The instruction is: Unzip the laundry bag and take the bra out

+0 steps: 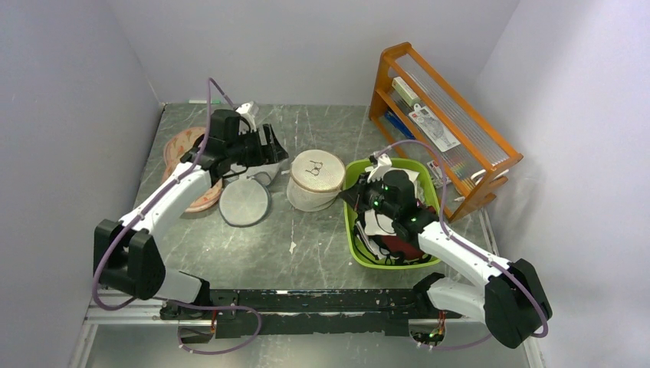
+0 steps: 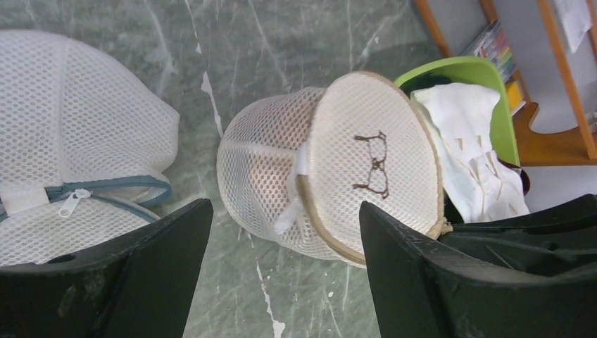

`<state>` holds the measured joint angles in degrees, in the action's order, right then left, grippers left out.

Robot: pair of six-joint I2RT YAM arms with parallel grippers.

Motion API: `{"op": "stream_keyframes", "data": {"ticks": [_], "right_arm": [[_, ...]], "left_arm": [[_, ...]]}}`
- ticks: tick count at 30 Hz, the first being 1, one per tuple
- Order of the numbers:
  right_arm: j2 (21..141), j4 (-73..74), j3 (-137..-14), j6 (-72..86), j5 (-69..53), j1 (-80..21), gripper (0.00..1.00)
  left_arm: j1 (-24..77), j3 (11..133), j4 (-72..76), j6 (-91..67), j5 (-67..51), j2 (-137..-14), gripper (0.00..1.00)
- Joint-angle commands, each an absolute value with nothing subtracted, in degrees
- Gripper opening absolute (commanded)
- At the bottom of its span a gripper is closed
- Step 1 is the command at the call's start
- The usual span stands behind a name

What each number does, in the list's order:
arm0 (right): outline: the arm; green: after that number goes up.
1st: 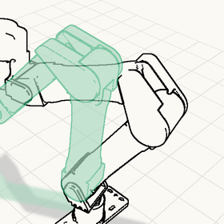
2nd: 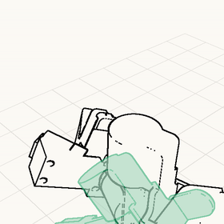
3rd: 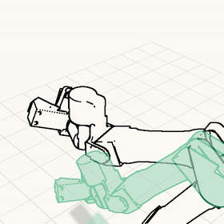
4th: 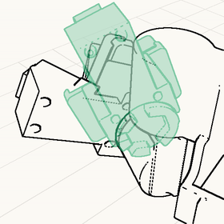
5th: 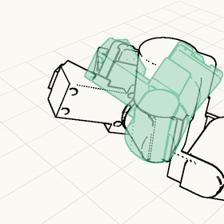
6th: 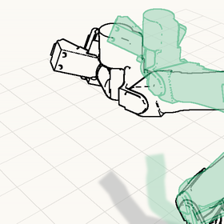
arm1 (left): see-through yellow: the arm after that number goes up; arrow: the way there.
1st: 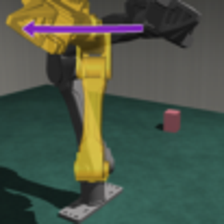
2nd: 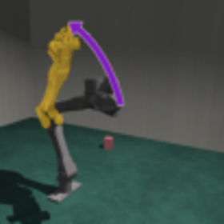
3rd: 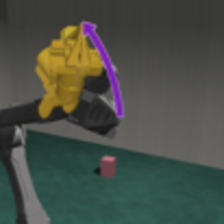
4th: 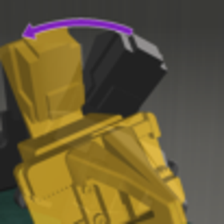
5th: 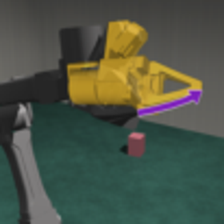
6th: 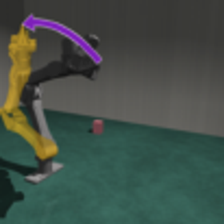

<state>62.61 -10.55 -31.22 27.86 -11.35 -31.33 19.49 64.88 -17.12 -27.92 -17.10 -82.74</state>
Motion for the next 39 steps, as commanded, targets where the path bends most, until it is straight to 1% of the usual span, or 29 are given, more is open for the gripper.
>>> {"op": "stream_keyframes", "data": {"ticks": [1,6,8,12,14,17,20,22,24,25,28,30,32,34,37,39], "right_arm": [[62.32,-14.48,-31.15,29.05,-14.04,-31.03,0.00],[63.72,-15.73,-31.97,30.47,-16.22,-31.03,0.00],[63.68,-16.15,-31.99,30.68,-16.24,-31.03,0.00],[64.94,-16.58,-32.58,30.81,-17.21,-31.03,0.00],[65.34,-16.35,-32.99,30.86,-17.82,-31.03,0.00],[65.98,-16.20,-33.89,30.05,-19.68,-31.13,0.00],[67.25,-14.02,-35.89,28.20,-21.07,-31.12,0.00],[67.63,-12.77,-36.88,27.75,-21.81,-31.11,0.00],[67.76,-12.91,-37.17,27.97,-22.75,-31.11,0.00],[67.88,-13.28,-37.24,28.11,-23.43,-31.12,0.00],[68.43,-13.52,-37.60,28.13,-24.57,-31.11,0.00],[68.80,-12.99,-37.96,28.04,-24.80,-31.14,0.00],[68.82,-13.09,-37.85,28.19,-25.13,-31.14,0.00],[69.02,-13.35,-37.83,28.42,-25.35,-31.12,0.00],[69.63,-13.24,-38.45,28.37,-25.85,-31.14,0.00],[69.87,-13.14,-38.71,28.58,-26.36,-31.11,0.00]], "left_arm": [[22.15,66.09,-17.41,-25.59,-11.39,-79.70,0.89],[28.28,66.38,-17.75,-23.00,-8.40,-78.40,0.91],[30.79,66.69,-18.87,-23.37,-5.23,-77.99,0.88],[36.95,62.18,-15.47,-23.07,3.23,-71.32,0.90],[39.03,60.15,-15.50,-23.56,4.73,-69.14,0.89],[42.75,59.01,-14.94,-18.11,0.76,-68.53,0.86],[47.42,62.98,-19.36,-9.58,1.29,-71.39,0.84],[48.78,64.93,-21.26,-2.09,-1.78,-73.92,0.84],[49.10,64.81,-21.74,5.47,-6.85,-75.90,0.81],[49.28,64.24,-20.75,9.08,-6.85,-76.31,0.79],[49.42,60.20,-12.08,15.49,-3.14,-74.21,0.78],[49.42,57.37,-7.58,20.24,-5.55,-72.49,0.77],[49.48,55.38,-5.26,25.02,-7.93,-71.68,0.75],[49.41,53.19,-3.42,29.32,-9.58,-71.61,0.68],[49.40,50.86,-1.58,30.20,-12.37,-71.76,0.62],[49.33,49.49,0.64,29.71,-13.57,-71.76,0.60]]}}
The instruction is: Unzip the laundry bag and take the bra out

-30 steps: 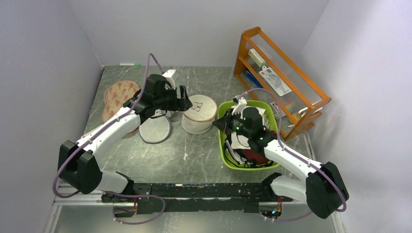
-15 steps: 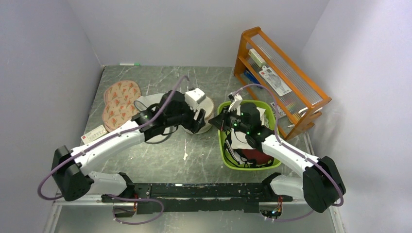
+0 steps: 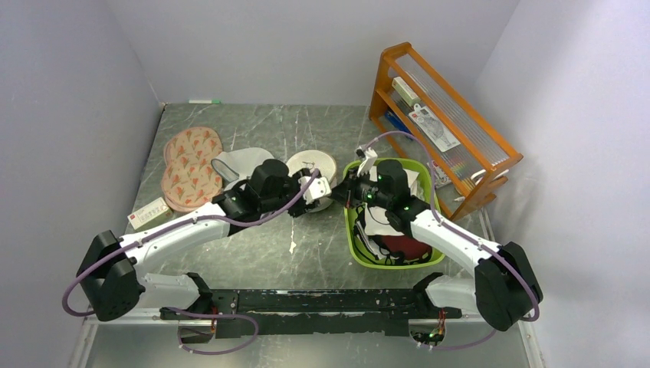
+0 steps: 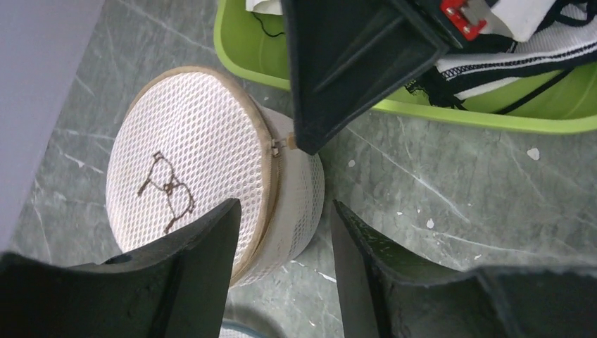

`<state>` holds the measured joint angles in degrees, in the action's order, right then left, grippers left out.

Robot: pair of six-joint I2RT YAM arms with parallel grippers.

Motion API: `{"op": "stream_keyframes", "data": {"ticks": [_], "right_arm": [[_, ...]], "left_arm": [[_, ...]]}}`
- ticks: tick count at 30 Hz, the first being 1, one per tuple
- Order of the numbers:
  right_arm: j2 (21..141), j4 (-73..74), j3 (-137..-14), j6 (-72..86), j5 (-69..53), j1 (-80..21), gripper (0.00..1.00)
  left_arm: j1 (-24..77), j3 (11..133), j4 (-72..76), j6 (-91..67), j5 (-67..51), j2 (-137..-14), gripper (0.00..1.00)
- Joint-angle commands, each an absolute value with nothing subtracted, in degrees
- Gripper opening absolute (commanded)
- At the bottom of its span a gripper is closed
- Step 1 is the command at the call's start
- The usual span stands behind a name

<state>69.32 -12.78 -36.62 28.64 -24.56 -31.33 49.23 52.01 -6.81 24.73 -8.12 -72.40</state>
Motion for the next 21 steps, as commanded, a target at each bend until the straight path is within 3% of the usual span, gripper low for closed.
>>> {"op": "stream_keyframes", "data": {"ticks": [1,10,17,21], "right_arm": [[69.87,-13.22,-38.68,28.71,-26.55,-31.11,0.00],[70.39,-13.65,-38.63,29.36,-27.76,-31.29,0.00],[70.71,-12.00,-38.93,28.40,-25.59,-31.29,0.00],[71.03,-10.12,-39.01,28.56,-22.31,-31.21,0.00]], "left_arm": [[49.36,49.11,1.21,29.49,-13.25,-72.13,0.60],[49.38,54.89,-1.61,25.12,-3.54,-79.38,0.34],[49.38,53.27,-1.37,25.04,-2.15,-75.56,0.16],[49.34,51.02,-1.44,25.17,0.03,-73.41,0.12]]}}
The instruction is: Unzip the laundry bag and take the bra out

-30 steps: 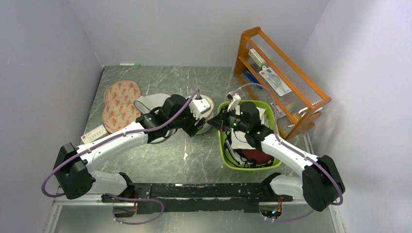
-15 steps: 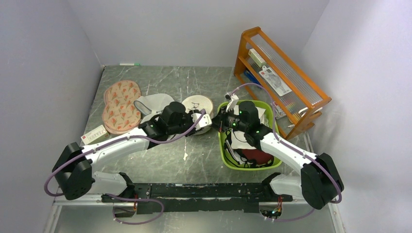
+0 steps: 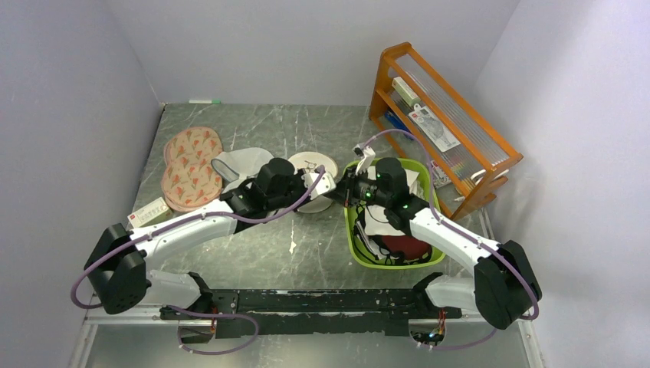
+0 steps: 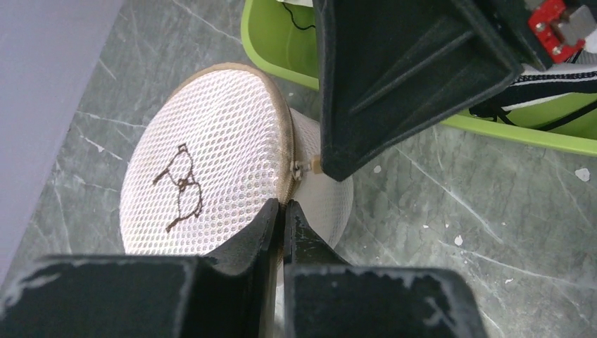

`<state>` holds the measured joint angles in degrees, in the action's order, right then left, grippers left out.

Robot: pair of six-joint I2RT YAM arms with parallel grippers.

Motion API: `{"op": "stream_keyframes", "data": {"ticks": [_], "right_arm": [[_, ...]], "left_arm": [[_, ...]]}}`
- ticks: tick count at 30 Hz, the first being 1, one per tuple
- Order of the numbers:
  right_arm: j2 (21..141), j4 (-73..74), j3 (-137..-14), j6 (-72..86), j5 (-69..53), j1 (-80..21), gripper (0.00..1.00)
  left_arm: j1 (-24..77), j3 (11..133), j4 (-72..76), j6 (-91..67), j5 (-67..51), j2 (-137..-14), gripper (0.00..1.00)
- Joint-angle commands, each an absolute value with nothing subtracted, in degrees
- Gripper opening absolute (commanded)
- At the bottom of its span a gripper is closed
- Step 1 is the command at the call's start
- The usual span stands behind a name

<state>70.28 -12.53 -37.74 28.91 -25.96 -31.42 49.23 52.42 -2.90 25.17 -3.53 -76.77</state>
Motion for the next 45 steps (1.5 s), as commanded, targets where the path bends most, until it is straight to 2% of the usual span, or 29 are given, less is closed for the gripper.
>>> {"op": "stream_keyframes", "data": {"ticks": [1,6,10,14,15,16,18,21,23,25,27,38,45], "right_arm": [[71.04,-9.75,-38.98,28.56,-21.21,-31.08,0.00],[70.77,-9.67,-38.14,30.59,-16.36,-27.66,0.00],[71.47,-11.71,-37.26,31.66,-20.79,-22.61,0.00],[71.36,-14.60,-36.63,30.93,-26.48,-22.63,0.00],[71.20,-16.67,-36.24,31.31,-28.50,-22.69,0.00],[70.93,-17.85,-35.93,31.56,-30.05,-22.77,0.00],[70.30,-18.70,-35.89,31.66,-31.65,-23.10,0.00],[69.63,-18.91,-36.12,31.30,-32.24,-23.97,0.00],[69.40,-19.18,-36.21,31.38,-32.38,-24.65,0.00],[69.35,-19.73,-36.05,31.55,-32.71,-25.52,0.00],[69.42,-20.10,-36.04,31.49,-32.72,-26.52,0.00],[70.50,-21.26,-36.76,31.19,-32.27,-30.58,0.00],[71.08,-19.48,-37.79,29.83,-31.14,-32.25,0.00]], "left_arm": [[49.33,50.86,-1.86,25.28,0.53,-72.93,0.11],[49.34,49.19,-1.45,24.96,1.51,-69.94,0.09],[49.31,48.82,-1.52,24.85,1.42,-69.33,0.07],[49.36,50.01,-3.08,23.55,-0.33,-69.43,0.08],[49.38,50.20,-3.41,23.32,-1.06,-69.37,0.12],[49.34,50.30,-3.64,22.87,-1.63,-69.23,0.20],[49.34,50.70,-4.18,21.93,-2.70,-68.87,0.41],[49.38,50.18,-4.09,21.73,-5.88,-67.49,0.65],[49.39,49.77,-3.65,21.31,-7.99,-66.71,0.72],[49.38,49.60,-3.00,20.34,-9.58,-66.45,0.75],[49.34,49.86,-2.57,19.44,-10.48,-66.84,0.75],[49.32,52.64,-3.17,16.39,-4.28,-72.18,0.59],[49.32,53.01,-3.48,16.04,-1.02,-72.56,0.38]]}}
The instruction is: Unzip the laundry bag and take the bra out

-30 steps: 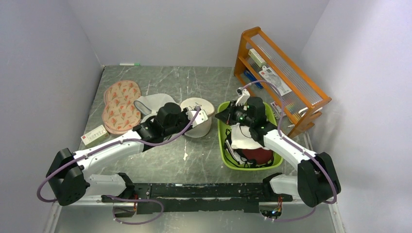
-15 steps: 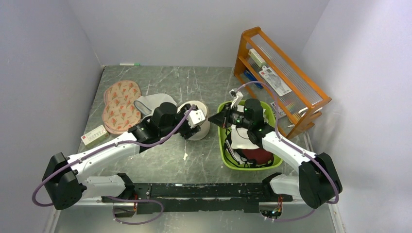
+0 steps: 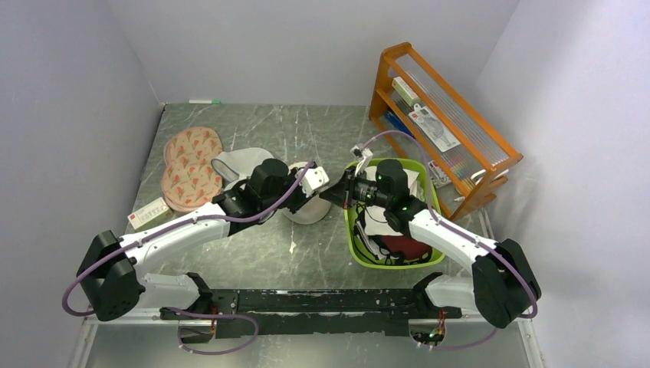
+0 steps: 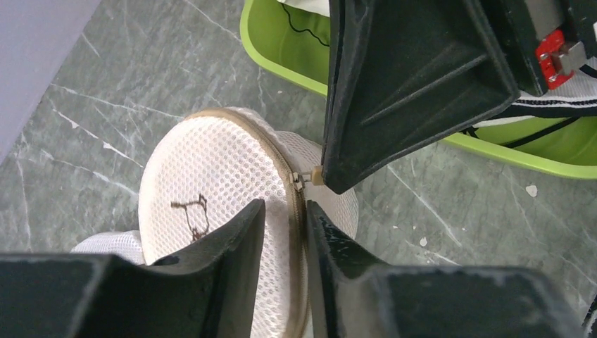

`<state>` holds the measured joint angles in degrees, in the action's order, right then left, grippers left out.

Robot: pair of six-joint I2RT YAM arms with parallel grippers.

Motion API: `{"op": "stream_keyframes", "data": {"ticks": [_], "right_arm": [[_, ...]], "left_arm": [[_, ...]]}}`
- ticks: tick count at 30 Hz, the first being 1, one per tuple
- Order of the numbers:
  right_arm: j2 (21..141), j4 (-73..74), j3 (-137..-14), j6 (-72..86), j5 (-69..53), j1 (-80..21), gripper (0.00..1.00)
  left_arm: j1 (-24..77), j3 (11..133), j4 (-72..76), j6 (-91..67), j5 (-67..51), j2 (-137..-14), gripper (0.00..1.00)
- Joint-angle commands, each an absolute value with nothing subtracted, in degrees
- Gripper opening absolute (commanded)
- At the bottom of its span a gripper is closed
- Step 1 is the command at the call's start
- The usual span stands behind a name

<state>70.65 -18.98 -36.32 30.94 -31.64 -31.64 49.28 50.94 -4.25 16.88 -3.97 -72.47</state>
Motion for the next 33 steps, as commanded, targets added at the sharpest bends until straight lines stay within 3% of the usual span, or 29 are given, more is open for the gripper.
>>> {"op": "stream_keyframes", "data": {"ticks": [1,6,10,17,33], "right_arm": [[70.90,-19.24,-37.77,29.73,-30.74,-32.26,0.00],[70.15,-17.99,-37.66,29.34,-29.20,-32.26,0.00],[69.60,-16.60,-37.95,29.25,-27.74,-32.26,0.00],[69.59,-13.13,-38.10,28.91,-23.05,-29.78,0.00],[80.28,-16.51,-40.36,26.77,-28.53,-18.28,0.00]], "left_arm": [[49.35,53.10,-3.53,16.22,-0.71,-72.45,0.34],[49.35,52.65,-3.41,16.61,-0.69,-71.56,0.23],[49.32,53.23,-4.34,17.04,-0.87,-71.22,0.07],[49.36,52.18,-3.87,18.21,0.02,-68.03,0.07],[49.47,46.91,1.75,20.44,-0.14,-58.19,0.07]]}}
